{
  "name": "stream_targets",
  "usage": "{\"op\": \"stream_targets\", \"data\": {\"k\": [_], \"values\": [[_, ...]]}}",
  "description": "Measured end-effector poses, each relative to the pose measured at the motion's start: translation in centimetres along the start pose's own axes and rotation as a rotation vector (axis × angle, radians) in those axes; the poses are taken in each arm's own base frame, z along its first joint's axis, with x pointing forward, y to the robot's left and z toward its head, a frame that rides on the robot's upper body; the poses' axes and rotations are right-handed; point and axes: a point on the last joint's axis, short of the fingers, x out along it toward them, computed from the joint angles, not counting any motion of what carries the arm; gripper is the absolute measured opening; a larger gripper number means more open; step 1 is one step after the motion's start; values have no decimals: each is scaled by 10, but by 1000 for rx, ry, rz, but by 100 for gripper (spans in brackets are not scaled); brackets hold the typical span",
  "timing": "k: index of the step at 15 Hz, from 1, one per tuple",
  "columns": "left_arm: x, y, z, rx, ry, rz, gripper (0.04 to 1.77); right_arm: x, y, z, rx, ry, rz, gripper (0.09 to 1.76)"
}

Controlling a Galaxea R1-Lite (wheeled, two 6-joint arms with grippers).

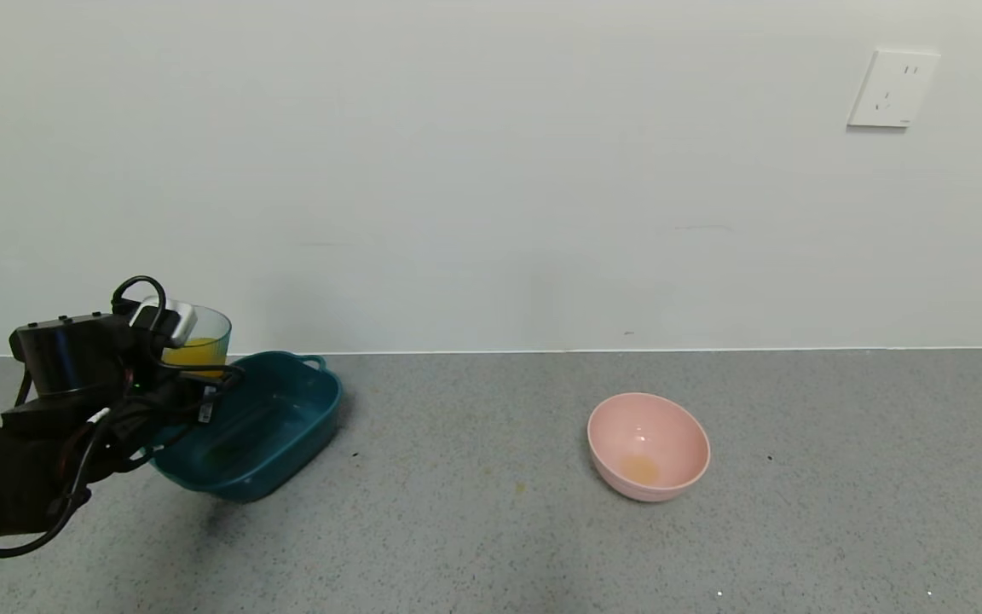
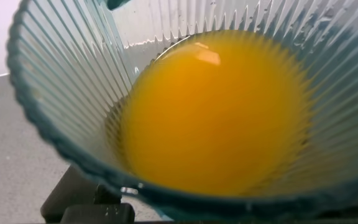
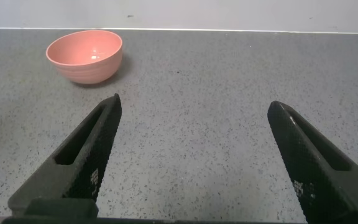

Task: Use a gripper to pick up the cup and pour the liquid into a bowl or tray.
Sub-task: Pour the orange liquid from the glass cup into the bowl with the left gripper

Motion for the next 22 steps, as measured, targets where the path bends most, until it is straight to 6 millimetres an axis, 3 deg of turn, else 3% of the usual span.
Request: {"op": "stream_targets", "data": {"k": [22], "values": [[0, 7, -7, 361, 9, -17, 130, 0, 0, 0, 0, 0, 0, 171]]}}
